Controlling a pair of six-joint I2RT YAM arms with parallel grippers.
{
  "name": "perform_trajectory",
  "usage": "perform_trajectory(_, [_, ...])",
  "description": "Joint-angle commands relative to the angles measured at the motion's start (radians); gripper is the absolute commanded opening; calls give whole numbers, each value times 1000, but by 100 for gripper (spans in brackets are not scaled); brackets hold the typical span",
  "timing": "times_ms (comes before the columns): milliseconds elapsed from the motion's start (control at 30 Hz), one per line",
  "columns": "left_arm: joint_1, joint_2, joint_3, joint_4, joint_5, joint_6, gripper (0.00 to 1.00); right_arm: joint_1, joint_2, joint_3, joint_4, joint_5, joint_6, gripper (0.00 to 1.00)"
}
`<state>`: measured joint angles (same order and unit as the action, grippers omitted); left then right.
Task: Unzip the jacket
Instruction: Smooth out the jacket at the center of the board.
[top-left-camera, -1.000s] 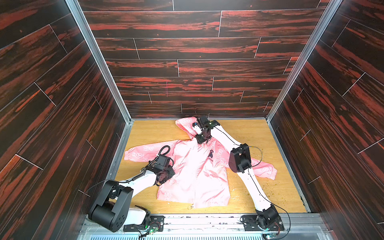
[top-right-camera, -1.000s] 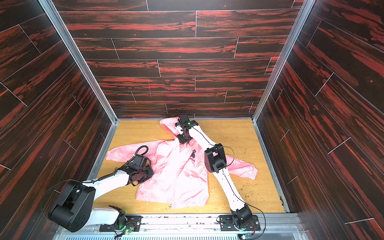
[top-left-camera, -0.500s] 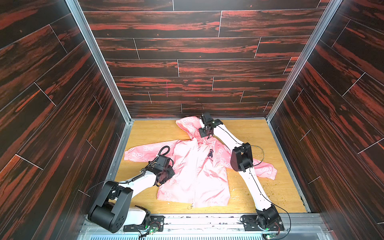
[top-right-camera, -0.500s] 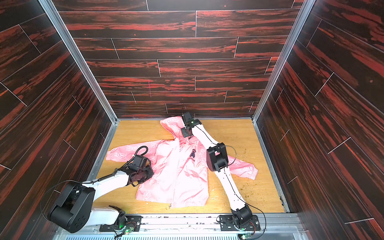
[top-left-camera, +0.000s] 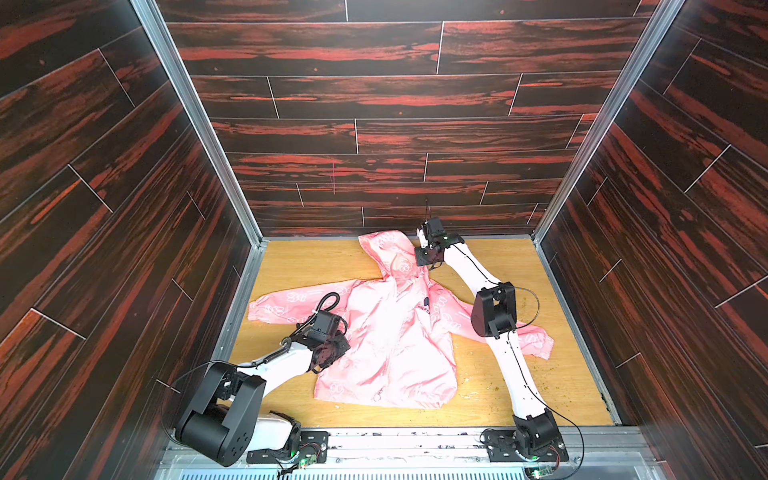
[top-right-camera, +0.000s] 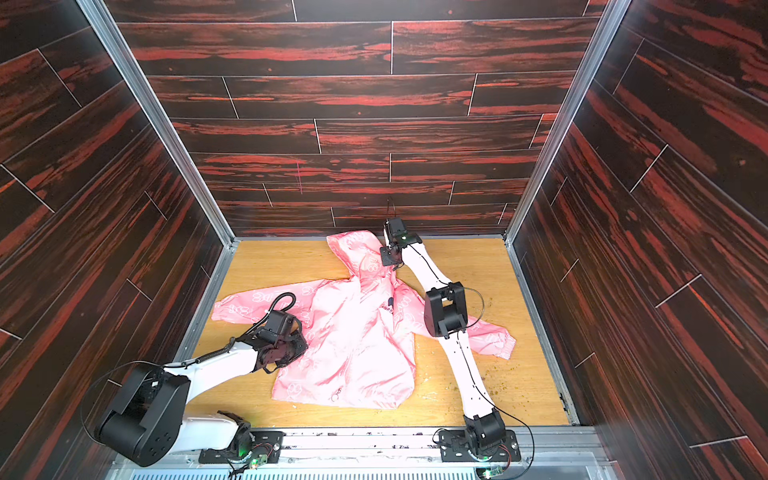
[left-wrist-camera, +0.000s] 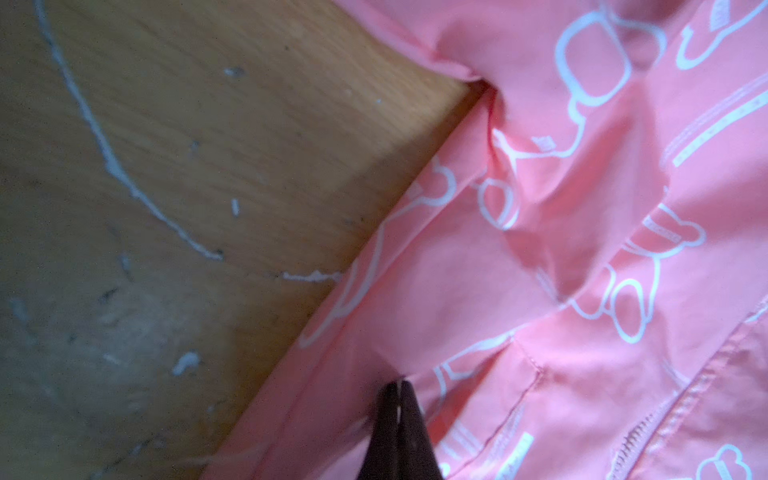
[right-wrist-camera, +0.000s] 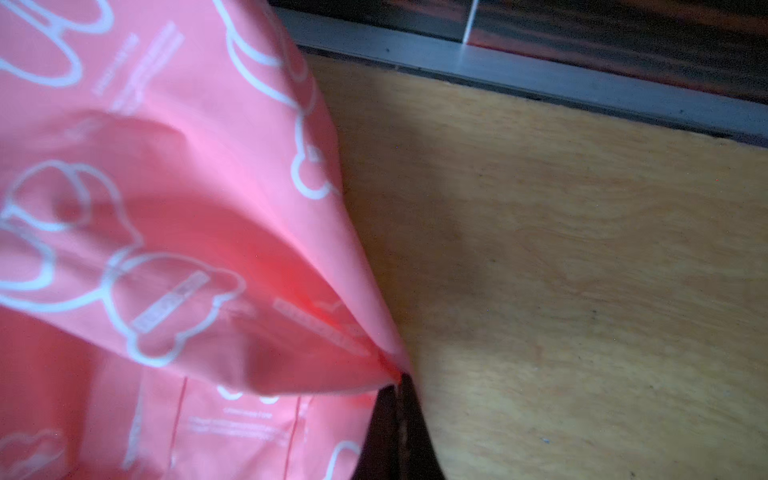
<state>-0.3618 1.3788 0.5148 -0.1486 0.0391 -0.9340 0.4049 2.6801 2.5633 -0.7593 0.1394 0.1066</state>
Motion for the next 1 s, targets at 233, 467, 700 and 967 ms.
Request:
perform_trajectory(233, [-21,-113,-25,-374,-175,34,5,6,-104,37,-10,-317,60,36])
perform_trajectory(467, [-23,-382,69,-519,-334,155,39,5,-221,57,-142,-296,60,48])
perform_trajectory(700, [-23,-517,71,-496,-306,218,46,66,-532,-402,-106,-331,99,55])
perform_trajectory(967, [-40,-459,84,-541,-128,237,32,127,-997,-1136,89,-346,303,45])
